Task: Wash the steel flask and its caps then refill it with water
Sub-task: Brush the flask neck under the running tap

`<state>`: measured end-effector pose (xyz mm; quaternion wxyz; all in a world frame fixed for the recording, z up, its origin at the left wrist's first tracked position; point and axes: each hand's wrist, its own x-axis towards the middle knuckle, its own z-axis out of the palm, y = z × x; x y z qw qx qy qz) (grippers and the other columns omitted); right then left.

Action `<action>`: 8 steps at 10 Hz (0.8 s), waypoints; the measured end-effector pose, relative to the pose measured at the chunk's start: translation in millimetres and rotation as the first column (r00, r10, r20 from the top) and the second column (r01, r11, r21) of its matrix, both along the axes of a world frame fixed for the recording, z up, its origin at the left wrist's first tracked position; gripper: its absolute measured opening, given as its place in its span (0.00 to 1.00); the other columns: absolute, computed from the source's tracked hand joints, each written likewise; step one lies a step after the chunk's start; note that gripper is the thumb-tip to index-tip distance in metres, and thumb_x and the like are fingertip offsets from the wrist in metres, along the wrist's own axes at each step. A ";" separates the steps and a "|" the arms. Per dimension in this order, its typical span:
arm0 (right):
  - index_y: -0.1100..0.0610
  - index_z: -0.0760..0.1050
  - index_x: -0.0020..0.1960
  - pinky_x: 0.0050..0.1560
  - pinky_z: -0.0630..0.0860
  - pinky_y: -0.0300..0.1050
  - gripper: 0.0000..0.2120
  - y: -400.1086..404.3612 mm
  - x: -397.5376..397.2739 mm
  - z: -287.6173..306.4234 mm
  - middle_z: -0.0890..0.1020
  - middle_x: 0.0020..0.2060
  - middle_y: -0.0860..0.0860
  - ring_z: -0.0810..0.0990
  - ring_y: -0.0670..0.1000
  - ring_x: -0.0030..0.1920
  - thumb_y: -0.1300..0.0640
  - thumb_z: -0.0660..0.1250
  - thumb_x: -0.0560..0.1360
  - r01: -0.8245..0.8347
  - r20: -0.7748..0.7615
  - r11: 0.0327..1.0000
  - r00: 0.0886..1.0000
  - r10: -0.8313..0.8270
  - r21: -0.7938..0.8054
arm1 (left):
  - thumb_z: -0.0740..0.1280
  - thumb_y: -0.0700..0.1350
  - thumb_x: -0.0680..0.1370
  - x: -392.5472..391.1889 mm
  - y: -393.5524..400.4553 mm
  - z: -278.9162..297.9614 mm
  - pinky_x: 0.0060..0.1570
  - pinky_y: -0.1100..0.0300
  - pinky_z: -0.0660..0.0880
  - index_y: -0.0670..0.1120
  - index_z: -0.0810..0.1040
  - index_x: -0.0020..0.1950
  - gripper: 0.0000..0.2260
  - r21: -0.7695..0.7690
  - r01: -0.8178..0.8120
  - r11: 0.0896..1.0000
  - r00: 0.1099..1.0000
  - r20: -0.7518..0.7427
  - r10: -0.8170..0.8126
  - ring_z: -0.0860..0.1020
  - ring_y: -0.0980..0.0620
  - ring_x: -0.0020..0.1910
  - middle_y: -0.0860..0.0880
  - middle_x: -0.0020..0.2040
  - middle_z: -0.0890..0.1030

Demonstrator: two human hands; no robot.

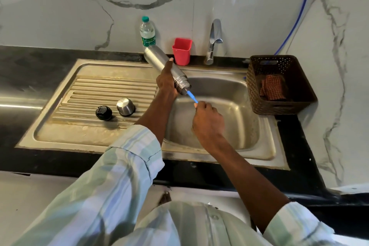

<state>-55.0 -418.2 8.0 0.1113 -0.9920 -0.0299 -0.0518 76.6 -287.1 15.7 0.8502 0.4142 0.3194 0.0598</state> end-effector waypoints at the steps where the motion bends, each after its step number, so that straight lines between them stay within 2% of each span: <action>1: 0.59 0.73 0.46 0.24 0.63 0.40 0.15 -2.1 11.8 11.2 0.69 0.29 0.51 0.68 0.49 0.23 0.53 0.52 0.84 0.484 -0.577 0.360 0.787 0.220 0.797 | 0.75 0.50 0.72 -4.7 1.0 3.9 0.31 0.55 0.78 0.38 0.74 0.56 0.21 -0.056 0.185 0.981 0.978 0.113 -0.178 0.79 0.45 0.30 0.42 0.35 0.78; 2: 0.60 0.70 0.44 0.16 0.56 0.36 0.14 0.1 9.6 21.6 0.64 0.23 0.48 0.60 0.44 0.18 0.55 0.52 0.83 0.764 -0.520 -0.286 0.616 0.592 0.579 | 0.70 0.50 0.75 -5.5 1.7 8.6 0.33 0.55 0.79 0.38 0.69 0.59 0.21 -0.193 0.246 0.950 0.956 0.208 -0.206 0.78 0.44 0.32 0.41 0.36 0.76; 3: 0.59 0.72 0.50 0.28 0.69 0.44 0.12 7.8 8.9 24.6 0.76 0.36 0.56 0.75 0.54 0.30 0.53 0.54 0.82 0.364 -0.518 0.602 0.850 0.097 0.710 | 0.69 0.53 0.76 -4.5 -0.5 11.4 0.38 0.53 0.80 0.39 0.69 0.59 0.22 -0.206 0.263 0.943 0.949 0.232 -0.214 0.79 0.43 0.34 0.40 0.38 0.77; 4: 0.60 0.68 0.61 0.42 0.68 0.50 0.13 14.4 3.9 28.7 0.79 0.52 0.58 0.79 0.60 0.50 0.54 0.53 0.83 0.032 -0.111 0.983 0.994 -0.011 0.183 | 0.74 0.55 0.73 -4.9 -8.3 14.2 0.39 0.52 0.80 0.39 0.70 0.60 0.26 -0.142 0.287 0.947 0.947 0.190 -0.259 0.79 0.43 0.34 0.40 0.37 0.77; 5: 0.61 0.69 0.64 0.47 0.72 0.50 0.14 19.4 5.6 28.4 0.80 0.53 0.58 0.79 0.60 0.52 0.60 0.54 0.81 0.059 -0.113 0.967 0.993 -0.032 0.247 | 0.76 0.49 0.72 -4.2 -17.0 21.0 0.36 0.53 0.79 0.38 0.71 0.59 0.24 -0.074 0.305 0.950 0.941 0.179 -0.288 0.78 0.44 0.32 0.41 0.37 0.77; 6: 0.59 0.75 0.53 0.40 0.73 0.50 0.11 18.1 14.5 32.5 0.79 0.42 0.57 0.78 0.59 0.42 0.60 0.55 0.79 0.258 -0.325 0.716 0.945 -0.046 0.649 | 0.75 0.46 0.70 -4.1 -16.0 22.5 0.31 0.54 0.78 0.37 0.71 0.60 0.25 -0.001 0.263 0.965 0.958 0.121 -0.261 0.77 0.44 0.30 0.40 0.37 0.76; 7: 0.56 0.73 0.42 0.24 0.60 0.39 0.09 11.6 5.2 36.2 0.69 0.28 0.51 0.65 0.50 0.23 0.61 0.56 0.77 0.434 -0.484 0.379 0.874 0.044 0.817 | 0.71 0.45 0.73 -1.2 -6.1 24.0 0.33 0.56 0.76 0.38 0.72 0.52 0.15 -0.061 0.245 0.968 0.960 0.151 -0.234 0.76 0.45 0.27 0.42 0.32 0.76; 8: 0.56 0.72 0.42 0.23 0.55 0.35 0.09 7.4 0.0 43.6 0.66 0.26 0.50 0.60 0.46 0.19 0.61 0.56 0.78 0.488 -0.530 0.300 0.844 0.076 0.820 | 0.68 0.45 0.76 -5.1 -10.0 24.0 0.32 0.58 0.76 0.38 0.72 0.50 0.11 -0.112 0.277 0.954 0.949 0.189 -0.253 0.76 0.46 0.27 0.42 0.30 0.76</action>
